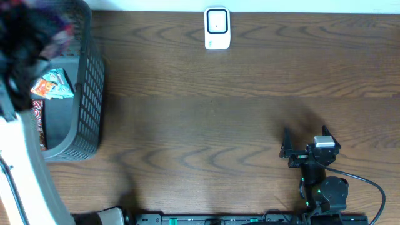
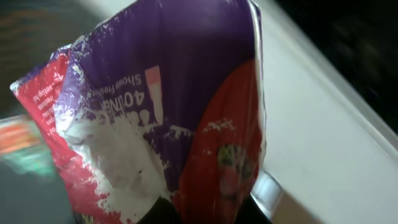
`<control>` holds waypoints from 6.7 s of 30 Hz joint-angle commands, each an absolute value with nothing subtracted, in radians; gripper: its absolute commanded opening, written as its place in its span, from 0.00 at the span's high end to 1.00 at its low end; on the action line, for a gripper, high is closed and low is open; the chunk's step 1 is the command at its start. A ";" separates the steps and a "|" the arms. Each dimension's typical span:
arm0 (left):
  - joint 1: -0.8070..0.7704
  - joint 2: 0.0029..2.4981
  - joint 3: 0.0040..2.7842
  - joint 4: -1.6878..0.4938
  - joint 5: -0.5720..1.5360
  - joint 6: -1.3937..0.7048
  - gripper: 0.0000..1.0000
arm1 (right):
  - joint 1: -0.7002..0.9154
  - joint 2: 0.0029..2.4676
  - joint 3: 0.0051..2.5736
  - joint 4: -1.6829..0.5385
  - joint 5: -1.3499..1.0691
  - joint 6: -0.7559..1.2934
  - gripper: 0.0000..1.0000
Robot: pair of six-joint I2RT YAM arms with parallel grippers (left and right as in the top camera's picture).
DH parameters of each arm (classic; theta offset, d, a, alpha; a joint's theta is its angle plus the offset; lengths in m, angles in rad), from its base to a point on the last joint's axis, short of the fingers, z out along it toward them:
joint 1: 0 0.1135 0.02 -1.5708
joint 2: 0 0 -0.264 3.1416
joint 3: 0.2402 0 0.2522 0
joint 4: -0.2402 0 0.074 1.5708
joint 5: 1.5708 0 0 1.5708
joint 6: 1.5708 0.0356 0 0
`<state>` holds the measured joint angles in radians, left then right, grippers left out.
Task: Scan the item barcode
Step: 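Lift the purple-red package out and place it on the table centre, then return the left gripper to the basket and grasp the green wrapper, then carry the green wrapper out and drop it beside the purple package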
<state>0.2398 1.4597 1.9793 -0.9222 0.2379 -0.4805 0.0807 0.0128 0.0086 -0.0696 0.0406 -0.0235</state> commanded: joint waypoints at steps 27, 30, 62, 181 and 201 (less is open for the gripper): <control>-0.670 1.976 1.913 -1.223 0.167 -0.200 0.92 | 0.082 0.009 0.006 -0.071 0.039 -0.031 0.01; -0.683 2.031 1.913 -1.222 0.167 -0.200 0.92 | 0.082 0.009 0.006 -0.071 0.039 -0.031 0.01; -0.587 1.982 1.969 -1.120 -0.020 -0.271 0.02 | 0.082 0.011 0.006 -0.071 0.039 -0.031 0.01; 0.004 1.416 1.917 -0.852 0.557 -0.465 0.92 | 0.082 0.011 0.006 -0.071 0.039 -0.031 0.01; -0.477 1.562 1.917 -0.851 0.144 -0.382 0.92 | 0.082 0.011 0.006 -0.071 0.039 -0.031 0.01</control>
<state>-0.4553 1.5013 1.9064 -0.8558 0.2302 -0.4278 0.0807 0.0128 0.0086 -0.0696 0.0406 -0.0235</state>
